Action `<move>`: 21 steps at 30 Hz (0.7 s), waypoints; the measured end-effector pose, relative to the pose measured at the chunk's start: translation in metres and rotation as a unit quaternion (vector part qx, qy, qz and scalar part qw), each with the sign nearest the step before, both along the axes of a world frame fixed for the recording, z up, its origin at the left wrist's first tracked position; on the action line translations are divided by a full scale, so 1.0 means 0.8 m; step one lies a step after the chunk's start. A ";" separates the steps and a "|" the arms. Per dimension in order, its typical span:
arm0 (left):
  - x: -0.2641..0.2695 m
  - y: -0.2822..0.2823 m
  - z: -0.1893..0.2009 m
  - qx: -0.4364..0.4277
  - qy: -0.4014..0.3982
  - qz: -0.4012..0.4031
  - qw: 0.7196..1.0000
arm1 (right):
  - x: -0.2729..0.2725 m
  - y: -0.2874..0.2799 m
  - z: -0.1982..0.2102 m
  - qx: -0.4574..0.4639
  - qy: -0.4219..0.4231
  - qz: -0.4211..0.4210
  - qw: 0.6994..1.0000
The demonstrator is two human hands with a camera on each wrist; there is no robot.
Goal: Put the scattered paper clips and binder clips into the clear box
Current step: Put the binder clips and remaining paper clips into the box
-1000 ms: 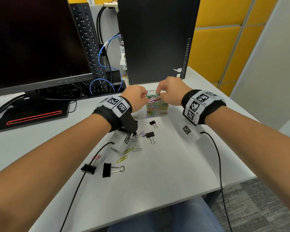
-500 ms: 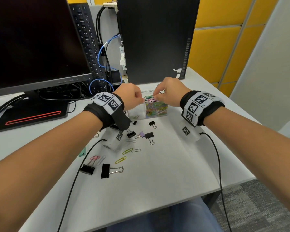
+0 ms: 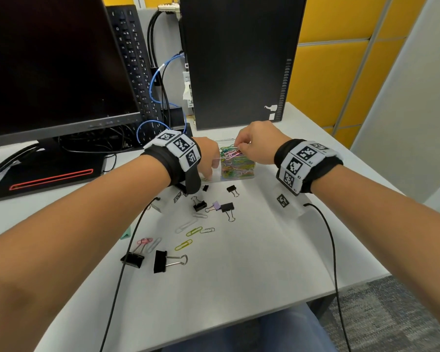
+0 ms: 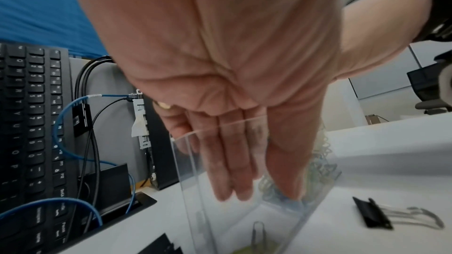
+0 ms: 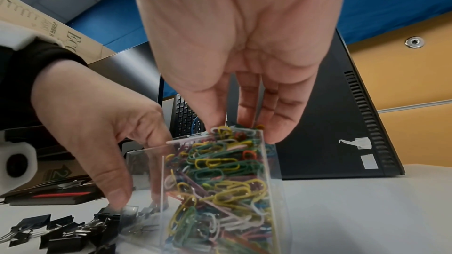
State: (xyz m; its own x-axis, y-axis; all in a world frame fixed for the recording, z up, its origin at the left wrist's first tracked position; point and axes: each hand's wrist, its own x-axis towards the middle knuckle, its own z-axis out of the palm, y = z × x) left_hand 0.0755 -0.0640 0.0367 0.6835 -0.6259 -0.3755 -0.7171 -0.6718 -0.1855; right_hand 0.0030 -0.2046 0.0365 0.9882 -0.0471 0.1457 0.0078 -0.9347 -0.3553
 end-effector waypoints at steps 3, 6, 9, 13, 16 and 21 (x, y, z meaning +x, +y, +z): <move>0.008 -0.005 -0.004 0.035 -0.004 -0.006 0.999 | -0.003 -0.003 0.000 0.001 -0.008 0.011 1.000; 0.015 -0.008 -0.012 0.060 -0.025 -0.015 0.998 | -0.005 -0.003 -0.003 -0.019 0.005 0.028 0.999; 0.018 -0.011 -0.018 0.075 -0.035 -0.019 0.996 | -0.007 -0.003 -0.006 -0.005 -0.016 0.029 0.999; 0.019 -0.012 -0.021 0.098 -0.036 -0.030 0.994 | -0.004 -0.001 -0.006 -0.006 -0.024 0.034 0.999; 0.022 -0.015 -0.022 0.102 -0.032 -0.022 0.994 | 0.001 0.001 -0.008 -0.003 -0.020 0.023 1.000; 0.023 -0.015 -0.020 0.099 -0.016 0.002 0.995 | 0.003 0.004 -0.006 -0.011 -0.009 0.008 1.000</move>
